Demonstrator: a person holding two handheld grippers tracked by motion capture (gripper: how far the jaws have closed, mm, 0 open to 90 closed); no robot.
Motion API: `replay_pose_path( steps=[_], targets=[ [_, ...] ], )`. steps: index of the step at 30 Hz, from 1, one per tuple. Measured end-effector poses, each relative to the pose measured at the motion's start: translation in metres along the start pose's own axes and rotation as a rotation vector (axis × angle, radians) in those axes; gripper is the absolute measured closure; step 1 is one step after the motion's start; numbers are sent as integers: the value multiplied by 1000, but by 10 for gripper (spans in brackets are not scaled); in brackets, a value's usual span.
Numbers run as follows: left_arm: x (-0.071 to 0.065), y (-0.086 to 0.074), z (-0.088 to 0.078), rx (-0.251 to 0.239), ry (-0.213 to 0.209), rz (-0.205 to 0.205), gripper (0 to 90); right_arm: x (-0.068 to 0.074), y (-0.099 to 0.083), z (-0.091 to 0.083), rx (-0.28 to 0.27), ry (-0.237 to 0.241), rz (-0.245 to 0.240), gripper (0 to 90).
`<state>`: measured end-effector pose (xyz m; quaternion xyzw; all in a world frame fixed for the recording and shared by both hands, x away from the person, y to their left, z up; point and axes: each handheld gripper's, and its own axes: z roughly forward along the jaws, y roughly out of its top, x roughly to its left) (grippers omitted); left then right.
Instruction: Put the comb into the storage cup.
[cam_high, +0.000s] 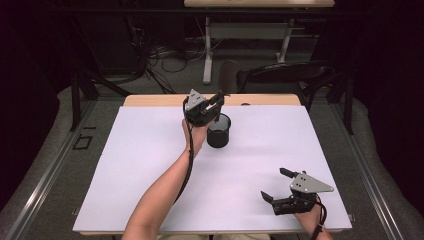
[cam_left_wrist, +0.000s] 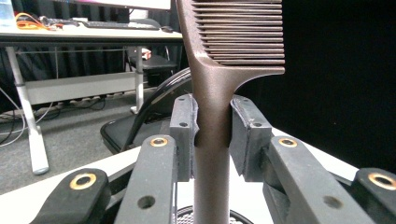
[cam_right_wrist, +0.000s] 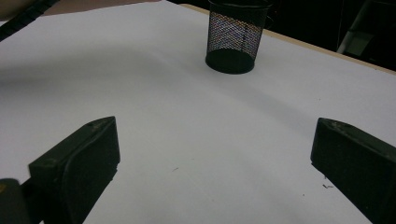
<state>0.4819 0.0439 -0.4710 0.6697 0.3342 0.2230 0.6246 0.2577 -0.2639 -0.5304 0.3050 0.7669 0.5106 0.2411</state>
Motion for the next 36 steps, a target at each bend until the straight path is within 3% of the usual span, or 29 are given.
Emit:
replay_pose_path(
  steps=[36],
  targets=[
    [0, -19, 2, 24, 13, 0, 725, 0, 0, 0, 3, 3, 1, 9]
  ],
)
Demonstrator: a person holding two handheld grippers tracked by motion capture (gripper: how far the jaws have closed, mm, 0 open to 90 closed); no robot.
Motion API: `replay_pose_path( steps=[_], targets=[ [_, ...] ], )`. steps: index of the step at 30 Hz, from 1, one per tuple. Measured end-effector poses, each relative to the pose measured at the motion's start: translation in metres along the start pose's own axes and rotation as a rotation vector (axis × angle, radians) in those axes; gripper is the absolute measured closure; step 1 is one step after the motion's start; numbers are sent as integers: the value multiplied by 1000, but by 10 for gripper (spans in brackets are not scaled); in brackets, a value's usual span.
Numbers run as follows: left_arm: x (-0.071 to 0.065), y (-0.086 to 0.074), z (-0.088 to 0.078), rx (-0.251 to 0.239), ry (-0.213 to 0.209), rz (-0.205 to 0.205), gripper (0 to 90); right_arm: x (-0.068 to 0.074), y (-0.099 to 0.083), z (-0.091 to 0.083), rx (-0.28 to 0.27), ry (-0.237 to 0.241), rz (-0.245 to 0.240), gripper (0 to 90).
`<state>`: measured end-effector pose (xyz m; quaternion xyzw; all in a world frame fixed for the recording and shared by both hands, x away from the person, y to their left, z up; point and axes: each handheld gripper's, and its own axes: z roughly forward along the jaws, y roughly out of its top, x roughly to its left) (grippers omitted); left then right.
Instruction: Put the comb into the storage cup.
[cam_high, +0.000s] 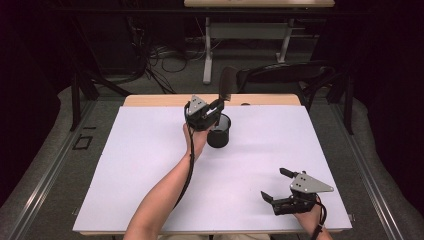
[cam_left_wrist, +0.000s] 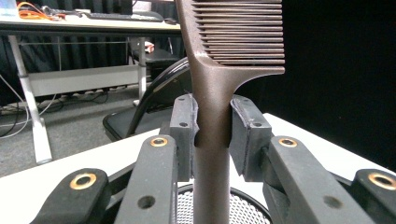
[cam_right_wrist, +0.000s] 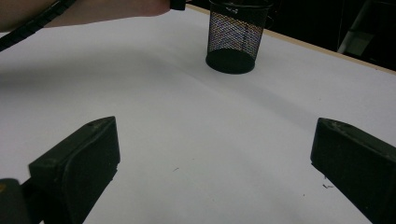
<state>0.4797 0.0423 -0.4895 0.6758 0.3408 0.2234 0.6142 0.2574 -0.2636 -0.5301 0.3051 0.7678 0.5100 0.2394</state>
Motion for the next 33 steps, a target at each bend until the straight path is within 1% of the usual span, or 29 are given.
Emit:
replay_pose_path(
  steps=[3, 10, 21, 33],
  targets=[
    [1, -2, 0, -1, 2, -6, 725, 0, 0, 0, 0, 0, 0, 10],
    [1, -4, 0, 6, 6, -3, 725, 0, 0, 0, 1, 1, 2, 9],
    [0, -9, -1, 16, 2, -5, 725, 0, 0, 1, 1, 3, 3, 8],
    [-1, -10, -1, 23, 3, -7, 724, 0, 0, 1, 5, 5, 4, 8]
  ],
)
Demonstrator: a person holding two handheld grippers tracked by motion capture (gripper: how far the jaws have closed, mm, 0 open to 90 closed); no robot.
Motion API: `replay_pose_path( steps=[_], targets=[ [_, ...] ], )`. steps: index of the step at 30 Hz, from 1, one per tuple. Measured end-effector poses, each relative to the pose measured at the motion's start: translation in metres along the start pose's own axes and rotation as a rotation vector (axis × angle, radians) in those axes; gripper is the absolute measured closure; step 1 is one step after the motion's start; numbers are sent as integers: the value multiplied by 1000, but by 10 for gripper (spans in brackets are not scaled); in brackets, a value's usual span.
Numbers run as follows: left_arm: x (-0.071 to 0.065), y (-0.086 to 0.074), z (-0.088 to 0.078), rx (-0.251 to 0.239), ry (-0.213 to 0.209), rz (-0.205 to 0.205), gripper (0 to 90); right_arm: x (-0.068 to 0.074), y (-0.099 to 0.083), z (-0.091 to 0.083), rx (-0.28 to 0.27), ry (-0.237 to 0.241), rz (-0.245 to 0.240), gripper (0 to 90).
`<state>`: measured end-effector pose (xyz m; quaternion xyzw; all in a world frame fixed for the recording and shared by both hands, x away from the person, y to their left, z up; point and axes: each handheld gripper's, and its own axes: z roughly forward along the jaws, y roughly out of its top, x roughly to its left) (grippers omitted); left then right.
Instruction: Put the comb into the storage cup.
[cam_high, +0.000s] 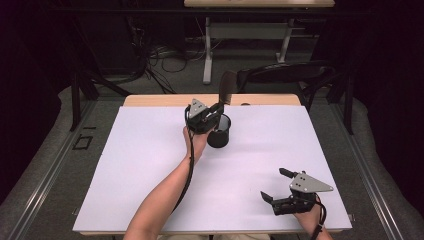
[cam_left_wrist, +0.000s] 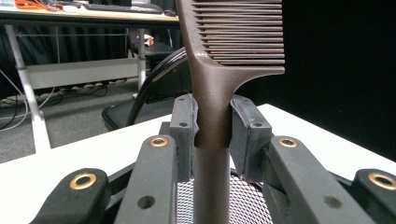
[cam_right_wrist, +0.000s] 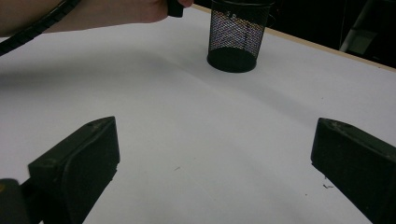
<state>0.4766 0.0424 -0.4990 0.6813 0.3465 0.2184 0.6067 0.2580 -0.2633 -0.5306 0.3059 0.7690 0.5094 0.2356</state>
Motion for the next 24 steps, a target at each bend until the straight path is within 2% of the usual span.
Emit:
replay_pose_path(
  steps=[7, 14, 24],
  targets=[
    [1, -3, -1, 11, 4, 14, 723, 0, 0, 0, 1, 0, 0, 8],
    [1, -6, -1, 17, 9, 3, 723, 0, 0, 0, 2, 0, -1, 8],
    [0, -10, -1, 29, 18, 11, 722, 0, 0, 0, 1, 0, -1, 8]
  ],
)
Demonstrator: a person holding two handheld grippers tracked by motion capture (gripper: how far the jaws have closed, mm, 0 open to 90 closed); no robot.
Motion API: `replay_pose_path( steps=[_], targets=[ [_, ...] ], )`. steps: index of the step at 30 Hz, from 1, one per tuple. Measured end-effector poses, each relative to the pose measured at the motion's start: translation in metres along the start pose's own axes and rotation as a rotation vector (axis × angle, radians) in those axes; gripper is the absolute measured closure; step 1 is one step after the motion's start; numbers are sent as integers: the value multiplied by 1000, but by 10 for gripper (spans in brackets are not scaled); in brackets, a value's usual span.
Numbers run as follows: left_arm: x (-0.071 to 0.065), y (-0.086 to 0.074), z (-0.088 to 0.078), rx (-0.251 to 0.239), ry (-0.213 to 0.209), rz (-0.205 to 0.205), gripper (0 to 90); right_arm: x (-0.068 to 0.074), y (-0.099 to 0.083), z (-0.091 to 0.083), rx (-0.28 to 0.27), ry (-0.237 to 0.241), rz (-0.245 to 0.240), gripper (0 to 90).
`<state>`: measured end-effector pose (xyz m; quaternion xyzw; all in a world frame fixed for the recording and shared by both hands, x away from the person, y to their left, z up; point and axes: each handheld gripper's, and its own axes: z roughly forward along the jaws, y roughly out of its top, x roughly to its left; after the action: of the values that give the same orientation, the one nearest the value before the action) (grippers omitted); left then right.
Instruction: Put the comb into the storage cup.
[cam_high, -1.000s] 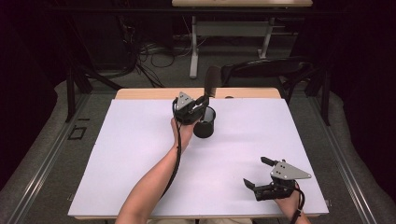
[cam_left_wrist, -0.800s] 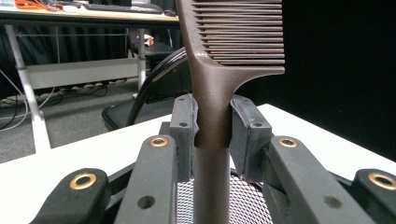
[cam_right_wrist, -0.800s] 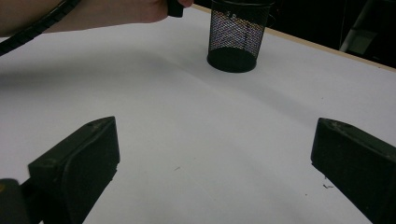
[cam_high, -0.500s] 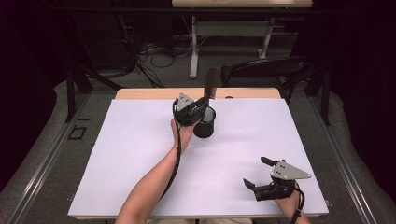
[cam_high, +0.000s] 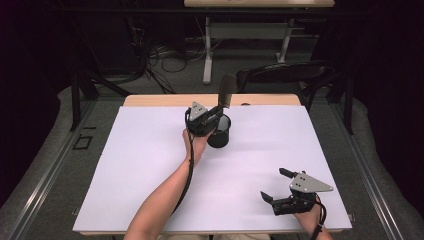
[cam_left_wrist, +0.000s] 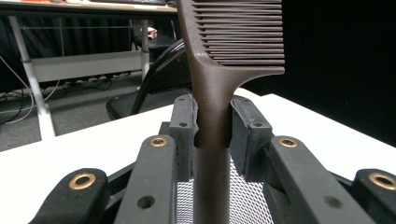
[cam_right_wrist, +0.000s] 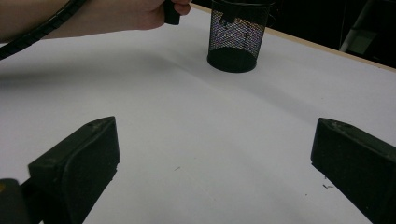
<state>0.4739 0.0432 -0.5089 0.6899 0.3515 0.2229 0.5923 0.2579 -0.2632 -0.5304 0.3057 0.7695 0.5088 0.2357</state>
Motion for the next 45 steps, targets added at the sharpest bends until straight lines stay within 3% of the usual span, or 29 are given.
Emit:
replay_pose_path(
  steps=[16, 24, 29, 36, 41, 45],
  targets=[
    [0, -3, -1, 5, 7, 3, 720, 0, 0, 0, 0, 1, 2, 8],
    [-2, -8, -2, 22, 12, 29, 705, 0, 0, 0, 2, 2, 0, 8],
    [-4, -5, -9, -8, 14, 17, 455, 0, 0, 0, 3, 1, 0, 9],
    [-6, 5, -26, -26, 10, 69, 263, 0, 0, 0, 2, 1, 0, 9],
    [-5, 11, -39, -3, 5, 87, 192, 1, 0, 1, 3, 2, 1, 9],
    [0, 14, -48, 36, -23, 95, 151, 0, 0, 1, 5, 1, -1, 9]
  ],
)
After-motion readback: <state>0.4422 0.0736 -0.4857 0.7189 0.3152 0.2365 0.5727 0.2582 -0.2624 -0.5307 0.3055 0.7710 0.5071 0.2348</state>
